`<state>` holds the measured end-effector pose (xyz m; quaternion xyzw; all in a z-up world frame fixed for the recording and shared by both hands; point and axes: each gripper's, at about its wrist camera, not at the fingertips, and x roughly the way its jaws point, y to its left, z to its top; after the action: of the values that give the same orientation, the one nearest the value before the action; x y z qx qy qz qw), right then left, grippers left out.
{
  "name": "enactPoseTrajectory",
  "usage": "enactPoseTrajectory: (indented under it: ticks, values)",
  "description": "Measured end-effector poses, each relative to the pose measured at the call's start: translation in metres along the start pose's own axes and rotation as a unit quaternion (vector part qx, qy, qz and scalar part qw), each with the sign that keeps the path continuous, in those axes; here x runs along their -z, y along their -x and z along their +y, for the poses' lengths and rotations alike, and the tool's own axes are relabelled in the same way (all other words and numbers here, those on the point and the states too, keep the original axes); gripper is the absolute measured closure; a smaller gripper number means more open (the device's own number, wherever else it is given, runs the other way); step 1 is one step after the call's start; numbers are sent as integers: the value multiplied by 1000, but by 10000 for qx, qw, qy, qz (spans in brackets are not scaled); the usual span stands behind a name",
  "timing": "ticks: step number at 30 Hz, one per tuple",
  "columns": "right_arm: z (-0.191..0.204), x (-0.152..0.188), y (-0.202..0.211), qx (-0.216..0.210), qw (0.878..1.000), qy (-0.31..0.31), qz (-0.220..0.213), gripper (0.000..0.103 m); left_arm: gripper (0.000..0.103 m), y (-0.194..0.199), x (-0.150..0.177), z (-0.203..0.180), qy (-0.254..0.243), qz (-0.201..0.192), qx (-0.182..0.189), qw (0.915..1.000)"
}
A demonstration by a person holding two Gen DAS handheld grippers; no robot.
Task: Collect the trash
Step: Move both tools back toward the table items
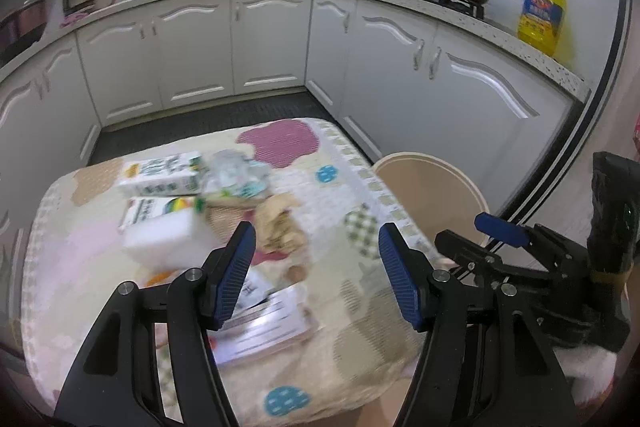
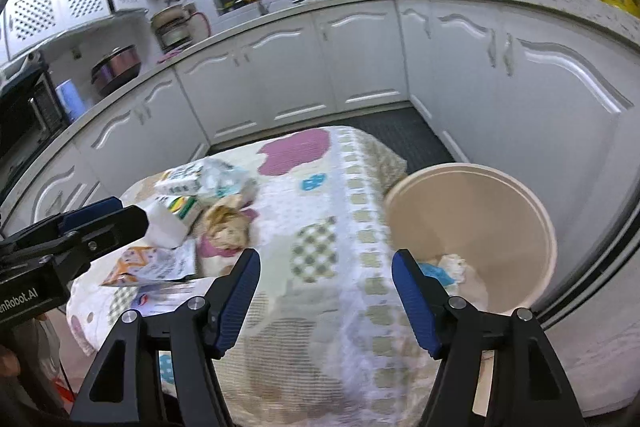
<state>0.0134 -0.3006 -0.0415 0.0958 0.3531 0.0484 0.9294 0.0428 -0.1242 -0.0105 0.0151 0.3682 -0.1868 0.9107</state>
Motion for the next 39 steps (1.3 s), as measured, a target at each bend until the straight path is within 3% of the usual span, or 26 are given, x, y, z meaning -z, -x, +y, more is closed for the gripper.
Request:
enactPoseTrajectory:
  ticks: [5,12,20,22,28,39]
  values:
    - [23,2,-5,-169,9996,199,67,36,35,14,11,45,377,155,111,9991]
    - [51,6,-17,-390,9980,441,214,35,31,28,26,104,624,192,-40,9979]
    - [72,0,-48,-565,9961,537,407,35,30,17,29,128,639,238,115,9976]
    - [75,-3,-59,-574,9957,552,479,35,25,11,26,131,603,202,188,9978]
    - [79,-8,-87,-600,9943,572,671,35,22,-14,15,137,160,170,290,9993]
    - [79,-21,-117,-747,9916,698,794,30,22,-63,2,142,-730,705,660,9926]
